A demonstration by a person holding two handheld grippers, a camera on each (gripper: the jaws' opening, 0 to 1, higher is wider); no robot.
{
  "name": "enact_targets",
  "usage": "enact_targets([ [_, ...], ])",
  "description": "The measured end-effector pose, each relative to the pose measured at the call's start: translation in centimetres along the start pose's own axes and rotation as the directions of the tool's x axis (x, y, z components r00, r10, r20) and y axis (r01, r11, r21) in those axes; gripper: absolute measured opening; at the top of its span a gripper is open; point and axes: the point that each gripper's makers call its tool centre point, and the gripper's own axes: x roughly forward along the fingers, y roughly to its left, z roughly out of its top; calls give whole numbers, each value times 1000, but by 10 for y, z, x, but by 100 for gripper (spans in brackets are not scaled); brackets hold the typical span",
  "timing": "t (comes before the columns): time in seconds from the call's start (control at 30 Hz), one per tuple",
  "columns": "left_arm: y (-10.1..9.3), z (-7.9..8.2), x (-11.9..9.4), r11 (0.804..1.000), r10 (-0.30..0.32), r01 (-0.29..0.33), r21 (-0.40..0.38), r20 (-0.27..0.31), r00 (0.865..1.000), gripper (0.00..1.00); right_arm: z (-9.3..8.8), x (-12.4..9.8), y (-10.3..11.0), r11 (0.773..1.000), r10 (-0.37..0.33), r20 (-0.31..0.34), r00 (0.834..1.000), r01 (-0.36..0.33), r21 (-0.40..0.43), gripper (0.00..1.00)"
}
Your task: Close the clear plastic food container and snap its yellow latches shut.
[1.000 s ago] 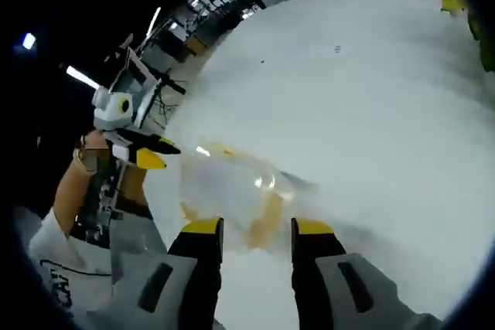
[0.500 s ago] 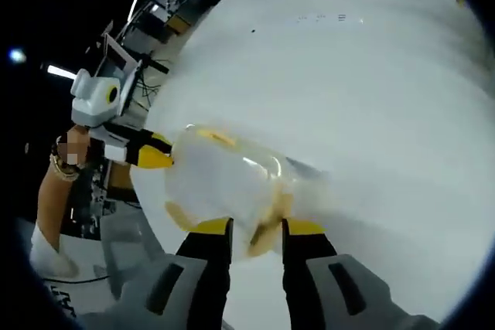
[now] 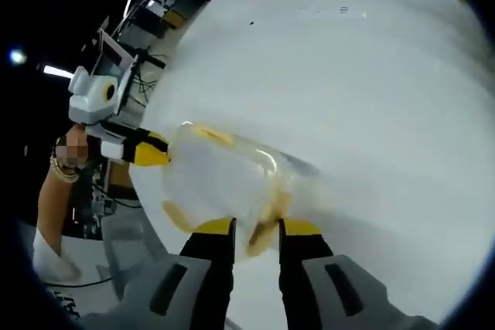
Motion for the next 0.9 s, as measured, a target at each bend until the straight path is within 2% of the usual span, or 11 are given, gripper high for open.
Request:
enact_targets([
  [0.2,2,-3,0,1000,-22,22,-22,-15,1000,12,0,3,3,1000,4,-10,1000,-4,-1,18],
  [0.37,2,-6,1,987,-100,102,-125,17,995,12,-1,3,3,1000,20,-3,1000,-20,8,17],
  [0.63,1,-5,3,990,-100,100,-101,5,995,12,-2,4,4,1000,18,-21,1000,-18,2,14],
  [0.67,0,-5,1,990,-104,103,-94,-1,995,11,-10,4,14,998,60,-49,997,-58,39,14],
  [0.73,1,-5,0,989,-104,103,-104,-2,995,11,-11,4,14,999,49,-29,998,-49,17,14],
  [0.9,1,-6,-2,987,-111,110,-121,-2,994,9,-9,5,17,998,57,-32,998,-56,33,14],
])
